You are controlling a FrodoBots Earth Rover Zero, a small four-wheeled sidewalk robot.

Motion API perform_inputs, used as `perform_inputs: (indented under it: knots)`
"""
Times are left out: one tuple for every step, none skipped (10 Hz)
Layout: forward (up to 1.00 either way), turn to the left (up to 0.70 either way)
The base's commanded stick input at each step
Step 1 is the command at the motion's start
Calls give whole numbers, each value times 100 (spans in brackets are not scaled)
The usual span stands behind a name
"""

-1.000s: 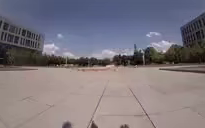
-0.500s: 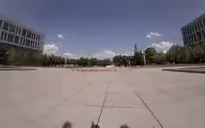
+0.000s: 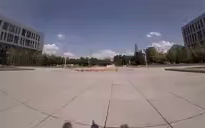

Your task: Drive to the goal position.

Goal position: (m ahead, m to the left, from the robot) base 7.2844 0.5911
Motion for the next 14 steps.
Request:
perform_inputs:
  knots:
    - [100,0]
    - [100,0]
    - [100,0]
    - [100,0]
    - [100,0]
    - [100,0]
    - [100,0]
    - [100,0]
    - [100,0]
    - [100,0]
    - [100,0]
    - [100,0]
    - [100,0]
    - [100,0]
